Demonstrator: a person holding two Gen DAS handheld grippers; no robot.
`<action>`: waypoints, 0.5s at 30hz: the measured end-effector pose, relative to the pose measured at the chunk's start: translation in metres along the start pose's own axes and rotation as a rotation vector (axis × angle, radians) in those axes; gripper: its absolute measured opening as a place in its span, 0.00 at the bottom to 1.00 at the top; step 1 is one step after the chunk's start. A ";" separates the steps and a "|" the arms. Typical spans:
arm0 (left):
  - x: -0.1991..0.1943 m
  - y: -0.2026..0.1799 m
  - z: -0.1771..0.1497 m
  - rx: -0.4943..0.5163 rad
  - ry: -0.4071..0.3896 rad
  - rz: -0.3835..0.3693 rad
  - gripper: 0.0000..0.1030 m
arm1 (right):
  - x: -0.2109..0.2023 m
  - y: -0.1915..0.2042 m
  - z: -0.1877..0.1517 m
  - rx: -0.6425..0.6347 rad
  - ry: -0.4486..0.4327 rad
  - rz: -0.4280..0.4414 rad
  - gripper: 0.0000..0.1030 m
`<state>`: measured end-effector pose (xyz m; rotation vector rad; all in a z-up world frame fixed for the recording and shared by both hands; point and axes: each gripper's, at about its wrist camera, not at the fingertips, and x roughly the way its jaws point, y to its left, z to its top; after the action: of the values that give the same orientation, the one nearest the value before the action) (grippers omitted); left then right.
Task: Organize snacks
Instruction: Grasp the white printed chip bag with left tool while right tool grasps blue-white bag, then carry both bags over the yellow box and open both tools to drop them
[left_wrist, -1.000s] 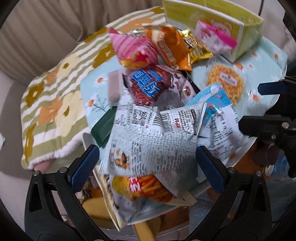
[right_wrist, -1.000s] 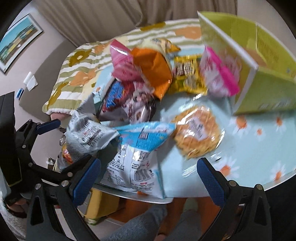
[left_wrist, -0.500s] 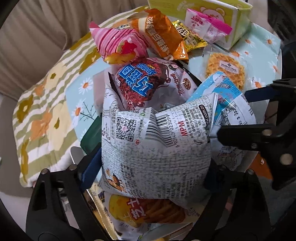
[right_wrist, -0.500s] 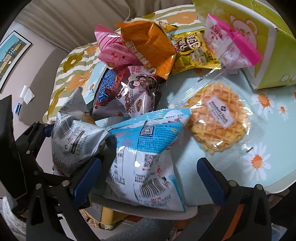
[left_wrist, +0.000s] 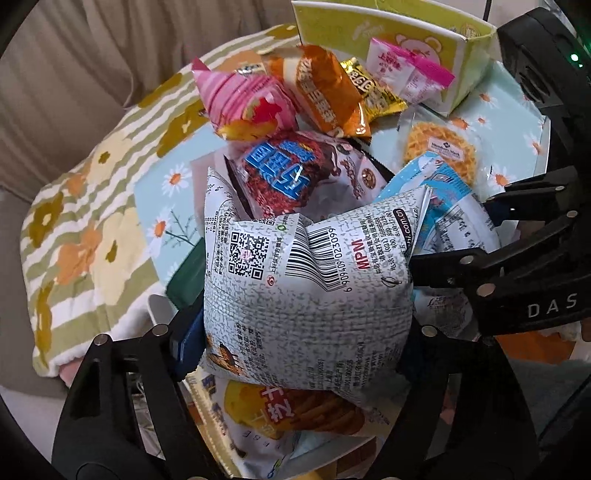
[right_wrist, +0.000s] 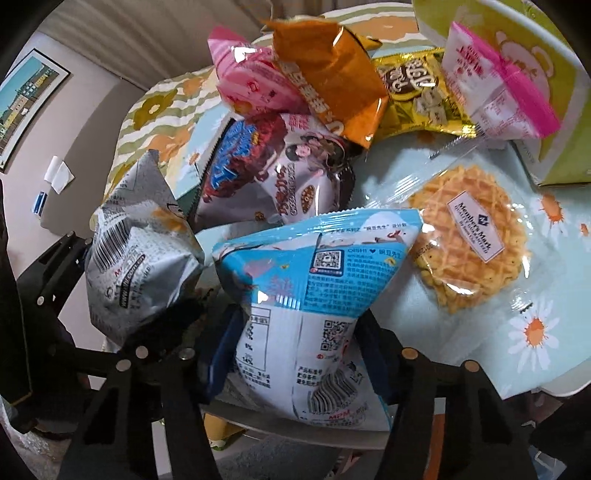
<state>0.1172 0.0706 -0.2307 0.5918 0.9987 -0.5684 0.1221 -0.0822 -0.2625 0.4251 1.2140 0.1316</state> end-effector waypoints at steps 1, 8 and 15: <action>-0.003 0.000 0.001 -0.004 -0.005 0.005 0.75 | -0.003 0.000 0.000 0.000 -0.007 -0.002 0.55; -0.031 0.010 0.014 -0.036 -0.052 0.028 0.75 | -0.041 -0.001 0.002 -0.003 -0.068 -0.029 0.54; -0.065 0.024 0.045 -0.091 -0.145 0.065 0.75 | -0.096 0.003 0.025 -0.043 -0.179 -0.058 0.53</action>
<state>0.1325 0.0672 -0.1491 0.4933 0.8605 -0.4984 0.1119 -0.1169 -0.1695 0.3563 1.0447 0.0683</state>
